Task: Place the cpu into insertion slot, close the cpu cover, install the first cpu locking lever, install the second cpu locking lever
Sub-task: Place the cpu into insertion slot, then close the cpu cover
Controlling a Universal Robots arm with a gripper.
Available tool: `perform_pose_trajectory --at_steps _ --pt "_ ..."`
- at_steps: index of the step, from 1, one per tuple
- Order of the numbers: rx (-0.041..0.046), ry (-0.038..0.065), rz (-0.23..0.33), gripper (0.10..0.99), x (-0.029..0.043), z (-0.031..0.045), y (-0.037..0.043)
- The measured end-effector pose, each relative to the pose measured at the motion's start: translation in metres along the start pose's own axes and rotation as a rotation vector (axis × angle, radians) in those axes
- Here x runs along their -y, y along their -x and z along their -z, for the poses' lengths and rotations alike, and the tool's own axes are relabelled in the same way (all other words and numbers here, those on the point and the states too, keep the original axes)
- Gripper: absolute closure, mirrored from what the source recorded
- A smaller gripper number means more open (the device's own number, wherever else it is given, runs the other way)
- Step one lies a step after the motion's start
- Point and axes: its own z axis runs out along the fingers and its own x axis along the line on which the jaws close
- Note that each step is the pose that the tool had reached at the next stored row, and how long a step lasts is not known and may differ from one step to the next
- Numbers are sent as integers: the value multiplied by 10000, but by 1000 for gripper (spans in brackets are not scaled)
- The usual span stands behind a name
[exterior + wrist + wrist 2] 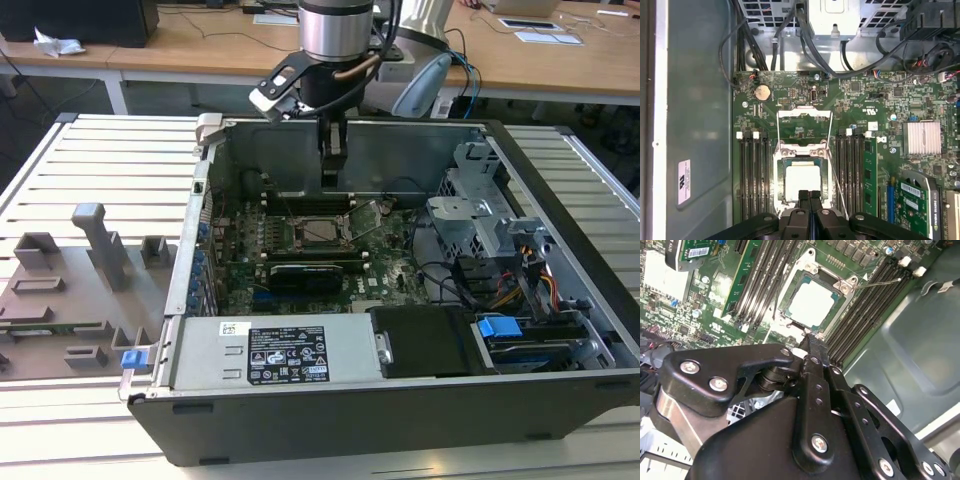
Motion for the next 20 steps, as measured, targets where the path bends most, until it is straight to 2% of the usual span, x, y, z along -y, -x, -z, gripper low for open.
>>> perform_pose_trajectory --at_steps 4,16,18,20 --pt "-2 1 1 980 -4 73 2" --pt "-2 0 2 980 -7 74 2" --pt "-2 0 1 980 -42 72 1" --pt "-2 -13 1 980 -132 67 -6"
